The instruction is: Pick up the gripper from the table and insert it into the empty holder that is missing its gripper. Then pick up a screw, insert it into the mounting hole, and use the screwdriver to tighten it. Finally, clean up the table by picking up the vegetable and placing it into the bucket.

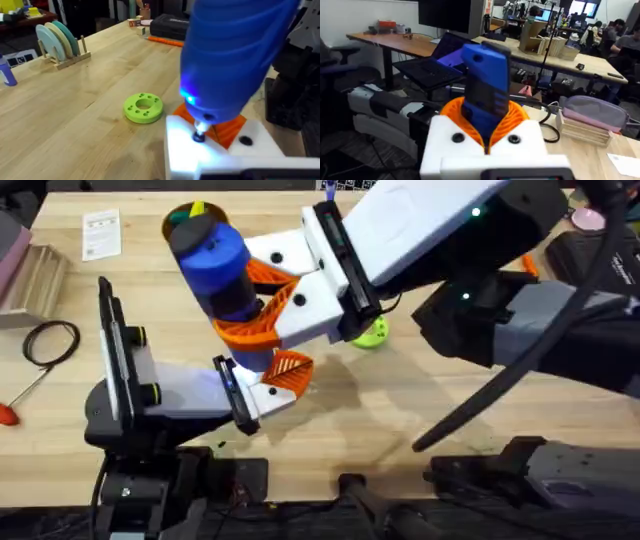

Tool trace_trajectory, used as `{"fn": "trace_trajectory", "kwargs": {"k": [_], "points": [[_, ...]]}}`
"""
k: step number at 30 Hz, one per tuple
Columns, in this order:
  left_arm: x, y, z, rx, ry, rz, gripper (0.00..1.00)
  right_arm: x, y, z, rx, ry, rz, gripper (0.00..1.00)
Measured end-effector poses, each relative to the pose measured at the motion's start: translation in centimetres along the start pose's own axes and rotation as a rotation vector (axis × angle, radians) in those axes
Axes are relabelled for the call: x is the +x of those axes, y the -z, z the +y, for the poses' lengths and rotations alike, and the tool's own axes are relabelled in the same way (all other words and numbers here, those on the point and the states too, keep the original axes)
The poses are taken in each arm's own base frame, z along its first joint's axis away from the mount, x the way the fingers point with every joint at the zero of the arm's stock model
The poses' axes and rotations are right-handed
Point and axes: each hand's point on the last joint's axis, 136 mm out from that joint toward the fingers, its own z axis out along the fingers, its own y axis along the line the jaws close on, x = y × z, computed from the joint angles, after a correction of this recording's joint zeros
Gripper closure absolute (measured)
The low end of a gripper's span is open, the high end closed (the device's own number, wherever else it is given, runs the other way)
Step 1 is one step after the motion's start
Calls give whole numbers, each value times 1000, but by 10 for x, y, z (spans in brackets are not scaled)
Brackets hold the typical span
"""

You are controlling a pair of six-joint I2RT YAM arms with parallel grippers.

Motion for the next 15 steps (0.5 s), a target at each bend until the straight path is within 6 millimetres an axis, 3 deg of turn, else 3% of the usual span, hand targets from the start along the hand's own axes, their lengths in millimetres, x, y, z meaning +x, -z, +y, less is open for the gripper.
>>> {"fn": "trace_trajectory", "kwargs": {"k": [15], "points": [[0,0,-1,3,0,0,997,-4,-1,1,-8,-1,-14,982]]}}
